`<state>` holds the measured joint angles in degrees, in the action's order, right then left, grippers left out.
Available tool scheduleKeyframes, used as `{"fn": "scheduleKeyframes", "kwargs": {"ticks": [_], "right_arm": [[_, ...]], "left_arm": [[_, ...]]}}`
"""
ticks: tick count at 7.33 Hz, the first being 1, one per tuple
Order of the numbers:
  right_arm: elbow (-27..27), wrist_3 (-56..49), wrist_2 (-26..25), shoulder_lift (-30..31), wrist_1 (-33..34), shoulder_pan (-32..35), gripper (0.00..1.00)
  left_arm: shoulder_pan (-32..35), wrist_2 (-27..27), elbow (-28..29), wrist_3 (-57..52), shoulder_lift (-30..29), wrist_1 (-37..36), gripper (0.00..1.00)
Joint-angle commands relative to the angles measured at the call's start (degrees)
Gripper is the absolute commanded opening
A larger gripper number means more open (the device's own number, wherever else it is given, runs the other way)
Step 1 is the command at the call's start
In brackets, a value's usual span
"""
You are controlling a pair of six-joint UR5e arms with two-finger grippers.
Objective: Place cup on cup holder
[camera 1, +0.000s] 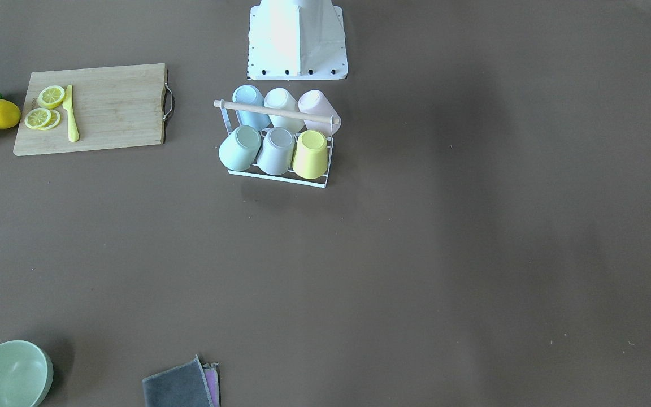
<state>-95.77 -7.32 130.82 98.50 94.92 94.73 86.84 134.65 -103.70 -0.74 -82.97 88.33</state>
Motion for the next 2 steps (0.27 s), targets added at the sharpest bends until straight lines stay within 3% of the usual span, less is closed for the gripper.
{"fn": "scheduleKeyframes", "kwargs": {"ticks": [1, 2], "right_arm": [[0.1, 0.0, 0.7, -0.1, 0.0, 0.0, 1.00], [0.0, 0.0, 0.7, -0.2, -0.1, 0.0, 1.00]], "left_arm": [[0.0, 0.0, -0.3, 0.0, 0.0, 0.0, 0.98], [0.0, 0.0, -0.1, -0.1, 0.0, 0.0, 0.98]]}}
